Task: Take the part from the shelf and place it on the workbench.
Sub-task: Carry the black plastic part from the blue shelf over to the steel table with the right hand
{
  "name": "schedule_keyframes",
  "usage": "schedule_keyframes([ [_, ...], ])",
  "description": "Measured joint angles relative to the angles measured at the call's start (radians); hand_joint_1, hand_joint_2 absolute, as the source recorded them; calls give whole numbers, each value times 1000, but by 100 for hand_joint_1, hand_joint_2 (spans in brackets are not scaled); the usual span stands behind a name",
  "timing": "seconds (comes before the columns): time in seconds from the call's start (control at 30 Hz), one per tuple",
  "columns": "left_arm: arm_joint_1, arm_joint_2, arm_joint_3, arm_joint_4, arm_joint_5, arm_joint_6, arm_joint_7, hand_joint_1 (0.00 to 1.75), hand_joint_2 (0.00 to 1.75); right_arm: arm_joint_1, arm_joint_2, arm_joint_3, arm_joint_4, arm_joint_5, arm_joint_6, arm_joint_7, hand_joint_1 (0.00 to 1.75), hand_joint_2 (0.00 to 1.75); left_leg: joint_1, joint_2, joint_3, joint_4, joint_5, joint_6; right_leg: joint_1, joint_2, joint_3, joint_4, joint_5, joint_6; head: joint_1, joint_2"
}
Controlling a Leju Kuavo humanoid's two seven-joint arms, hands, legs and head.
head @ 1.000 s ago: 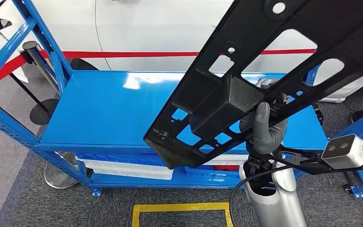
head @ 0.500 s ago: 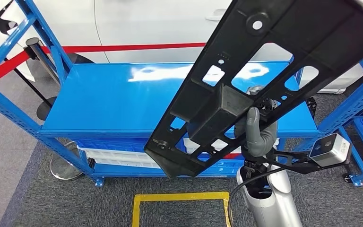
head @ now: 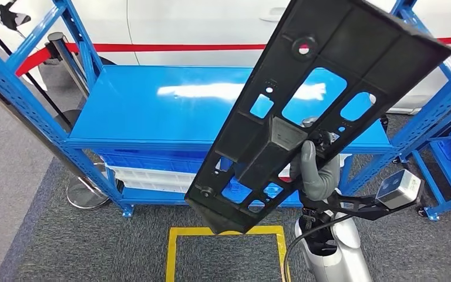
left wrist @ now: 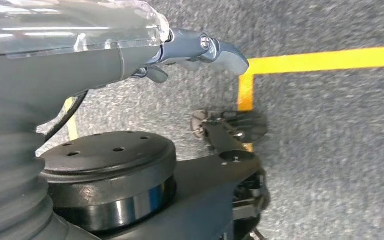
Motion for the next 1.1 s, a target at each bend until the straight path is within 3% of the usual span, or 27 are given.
schedule_keyframes([
  [0.03,0,1,0,0,0,-1,1,0,175,4,0,-2,4,3,0,1,175,175,0,0,-17,6,8,-2,-2,0,22,-8,22,2,0,0],
  [0.1,0,2,0,0,0,-3,1,0,175,6,0,-3,10,8,0,6,175,175,0,0,-49,23,21,-10,-8,0,110,-111,60,4,0,0],
  [0.17,-2,3,0,0,2,-4,0,0,175,6,1,-3,16,17,0,16,175,175,-2,-1,-71,39,30,-20,-5,4,186,-225,51,-3,0,0],
  [0.2,-3,4,0,0,3,-4,-2,0,175,6,2,-4,22,21,0,20,175,175,-2,-2,-76,43,37,-26,-3,6,201,-254,42,-10,0,0],
  [0.3,0,5,0,0,6,-9,-4,0,175,9,3,-9,42,32,-5,30,175,175,2,-4,-88,47,47,-45,2,4,185,-262,60,-37,2,0],
  [0.33,1,6,0,0,6,-11,-3,0,175,11,4,-10,48,35,-8,32,175,175,5,-5,-100,64,23,-51,2,2,174,-264,72,-46,2,0],
  [0.37,3,6,0,0,6,-13,0,0,175,16,6,-13,52,37,-11,34,175,175,7,-5,-117,100,-19,-56,1,0,161,-265,84,-52,2,0],
  [0.43,4,6,0,0,6,-14,9,0,175,28,10,-21,59,38,-16,36,175,175,9,-5,-153,222,-122,-62,3,-2,131,-264,108,-59,1,0],
  [0.47,4,6,0,0,6,-14,13,0,175,34,12,-26,62,38,-17,37,175,175,9,-5,-161,280,-149,-64,5,-3,116,-263,119,-60,1,0],
  [0.5,4,6,0,0,6,-13,16,0,175,41,13,-30,65,38,-17,39,175,175,9,-5,-156,315,-151,-64,6,-3,100,-262,130,-59,1,0],
  [0.53,4,6,0,0,6,-12,18,0,175,47,14,-33,68,38,-17,40,175,175,9,-5,-135,319,-132,-62,7,-3,85,-261,141,-58,1,0],
  [0.6,3,7,0,0,6,-10,21,0,175,55,15,-38,73,38,-16,40,175,175,8,-5,-43,225,-83,-54,7,-4,59,-258,161,-55,1,0],
  [0.67,-1,8,0,-1,6,-7,21,0,175,58,18,-43,74,38,-15,41,175,175,2,-6,62,81,-86,-43,7,-4,45,-258,179,-46,1,0],
  [0.73,-5,9,0,-1,7,-7,20,0,175,60,22,-47,76,41,-13,43,175,175,-6,-6,98,12,-103,-32,5,-7,42,-262,197,-34,1,0],
  [0.8,-4,9,0,-1,6,-11,17,0,175,65,26,-51,78,49,-11,49,175,175,-6,-5,89,3,-86,-22,2,-8,41,-267,210,-22,1,0],
  [0.83,-4,9,0,-1,6,-13,15,0,175,68,27,-53,78,53,-10,51,175,175,-4,-3,82,-2,-73,-15,2,-7,35,-258,194,-17,1,0],
  [0.87,-3,9,0,-1,5,-16,13,0,175,71,28,-56,79,57,-9,53,175,175,-2,0,72,-7,-58,-9,2,-5,23,-228,156,-14,1,0],
  [0.93,-4,9,0,-1,3,-19,11,0,175,78,28,-61,79,62,-7,54,175,175,-1,3,44,-7,-31,0,0,-2,-10,-116,47,-8,2,0],
  [0.97,-4,9,0,-1,2,-20,10,0,175,82,28,-63,79,64,-7,54,175,175,-2,3,26,-5,-19,1,0,-1,-24,-47,7,-5,2,0],
  [1.0,-4,9,0,-1,1,-20,10,0,175,86,28,-66,79,67,-6,54,175,175,-2,3,8,-2,-7,-1,0,-1,-30,5,-7,-2,2,0],
  [1.07,-3,9,0,-1,2,-20,10,0,175,91,30,-70,79,74,-1,56,175,175,-2,4,-29,8,14,-5,-3,-1,3,25,28,1,2,0],
  [1.1,-4,9,0,-1,3,-19,10,0,175,91,32,-72,79,77,3,56,175,175,-2,4,-46,15,22,-9,-5,-1,48,-22,55,2,2,0],
])
